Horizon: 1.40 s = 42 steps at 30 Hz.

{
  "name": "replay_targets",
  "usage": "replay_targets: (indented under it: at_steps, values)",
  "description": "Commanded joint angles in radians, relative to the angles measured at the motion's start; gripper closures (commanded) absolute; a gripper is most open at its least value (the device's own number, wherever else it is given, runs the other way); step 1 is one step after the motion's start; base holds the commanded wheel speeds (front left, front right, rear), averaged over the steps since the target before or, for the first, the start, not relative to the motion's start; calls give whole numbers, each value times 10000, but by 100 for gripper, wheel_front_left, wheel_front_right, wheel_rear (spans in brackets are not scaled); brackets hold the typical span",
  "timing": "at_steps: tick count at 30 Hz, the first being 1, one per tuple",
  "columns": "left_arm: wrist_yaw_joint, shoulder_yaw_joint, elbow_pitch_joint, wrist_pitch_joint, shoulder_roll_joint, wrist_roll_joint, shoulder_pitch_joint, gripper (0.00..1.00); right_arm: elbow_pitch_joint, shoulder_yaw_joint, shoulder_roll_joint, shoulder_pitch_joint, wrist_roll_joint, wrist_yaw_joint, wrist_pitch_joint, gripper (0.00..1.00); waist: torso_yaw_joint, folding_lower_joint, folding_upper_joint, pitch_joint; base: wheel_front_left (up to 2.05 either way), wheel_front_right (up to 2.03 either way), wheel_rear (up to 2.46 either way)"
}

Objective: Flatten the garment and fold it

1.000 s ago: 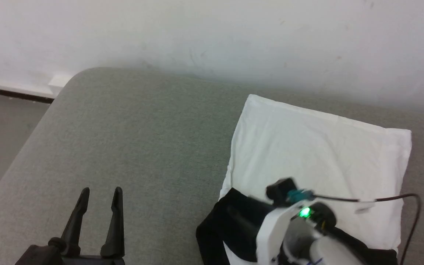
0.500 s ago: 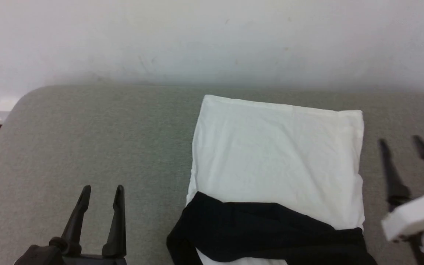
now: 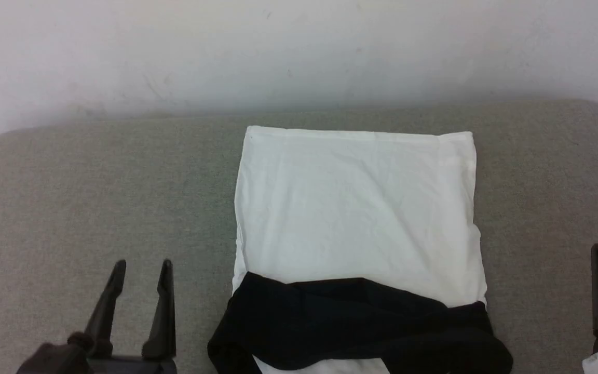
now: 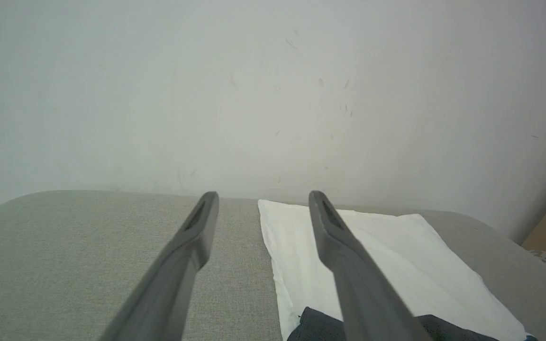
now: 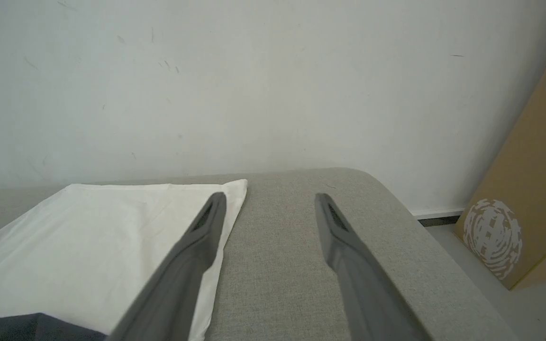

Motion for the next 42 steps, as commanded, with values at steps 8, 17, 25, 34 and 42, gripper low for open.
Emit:
replay_targets:
  at_steps: [8,17,25,34,42]
  values:
    - [-1118,223,-272,1689,1546,-152,-3289,0,-387,278,31,-822,-116,-7,-134,0,-160,0,0,1453,0,0,0]
    - [-2342,-462,1287,4578,2860,-1189,-9475,0,-491,762,31,-2010,-206,-7,-318,0,-509,0,0,3541,0,0,0]
    - [-2495,-1753,4070,5848,2902,-1971,-12243,0,-278,1200,31,-2565,-147,-7,-585,0,-969,0,0,4690,0,0,0]
    - [-2513,-2362,5813,7272,3179,-3191,-13532,0,-331,1488,31,-2910,-224,-7,-518,0,-1559,0,0,5762,0,0,0]
    - [-2440,-2780,6430,8861,3550,-3664,-13588,0,-232,1521,31,-2858,-74,-7,-656,0,-1894,0,0,6278,0,0,0]
